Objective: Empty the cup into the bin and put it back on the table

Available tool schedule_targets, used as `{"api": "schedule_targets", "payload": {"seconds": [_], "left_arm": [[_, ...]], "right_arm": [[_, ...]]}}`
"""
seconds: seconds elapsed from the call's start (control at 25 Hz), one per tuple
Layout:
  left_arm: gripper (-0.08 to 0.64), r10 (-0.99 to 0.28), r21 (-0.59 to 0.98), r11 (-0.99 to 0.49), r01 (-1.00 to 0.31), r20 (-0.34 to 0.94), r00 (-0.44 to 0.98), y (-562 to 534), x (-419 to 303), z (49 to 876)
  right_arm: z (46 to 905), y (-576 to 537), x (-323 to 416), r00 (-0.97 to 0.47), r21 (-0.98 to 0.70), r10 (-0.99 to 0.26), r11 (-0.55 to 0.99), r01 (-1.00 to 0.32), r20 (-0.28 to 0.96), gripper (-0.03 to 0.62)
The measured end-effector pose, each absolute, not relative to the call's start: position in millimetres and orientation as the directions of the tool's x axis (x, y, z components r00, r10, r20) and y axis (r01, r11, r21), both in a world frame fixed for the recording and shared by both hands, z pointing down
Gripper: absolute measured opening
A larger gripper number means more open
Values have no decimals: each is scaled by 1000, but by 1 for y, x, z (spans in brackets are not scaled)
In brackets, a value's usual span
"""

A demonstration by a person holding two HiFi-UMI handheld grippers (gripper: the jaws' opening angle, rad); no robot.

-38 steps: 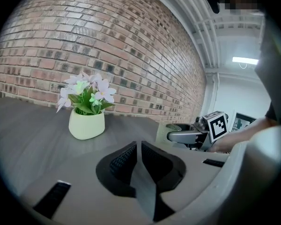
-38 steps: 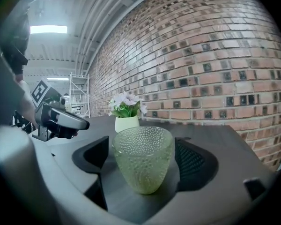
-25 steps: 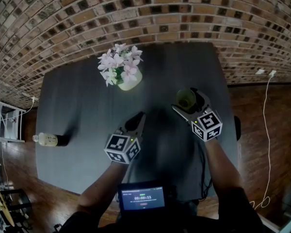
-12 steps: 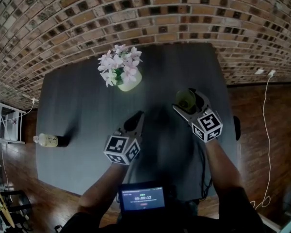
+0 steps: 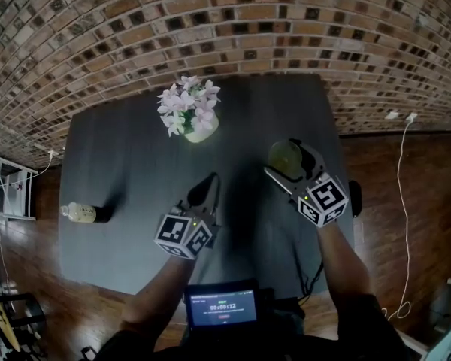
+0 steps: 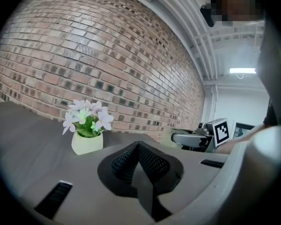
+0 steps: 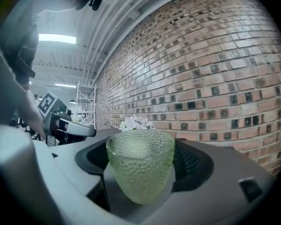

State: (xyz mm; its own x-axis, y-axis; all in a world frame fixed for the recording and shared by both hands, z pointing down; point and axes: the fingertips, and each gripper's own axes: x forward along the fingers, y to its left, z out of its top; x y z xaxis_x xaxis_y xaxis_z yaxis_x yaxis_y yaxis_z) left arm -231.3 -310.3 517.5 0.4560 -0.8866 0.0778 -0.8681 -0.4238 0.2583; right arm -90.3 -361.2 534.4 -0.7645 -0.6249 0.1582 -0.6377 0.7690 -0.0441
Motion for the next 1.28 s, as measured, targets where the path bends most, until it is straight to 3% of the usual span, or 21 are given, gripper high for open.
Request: {"api": "schedule_targets", "payload": {"seconds": [0.64,1.28], "left_arm": [[3,-883,238,-447,-862,32,468,-283,-224,429],[3,-854,251,-498,-830,25,520,-271,-205,414]], "right_arm": [[453,-314,-66,-740,-39,-653,745,-666,161,396],[422,-285,-50,-708,-58,-684,711,-701,173,396]]}}
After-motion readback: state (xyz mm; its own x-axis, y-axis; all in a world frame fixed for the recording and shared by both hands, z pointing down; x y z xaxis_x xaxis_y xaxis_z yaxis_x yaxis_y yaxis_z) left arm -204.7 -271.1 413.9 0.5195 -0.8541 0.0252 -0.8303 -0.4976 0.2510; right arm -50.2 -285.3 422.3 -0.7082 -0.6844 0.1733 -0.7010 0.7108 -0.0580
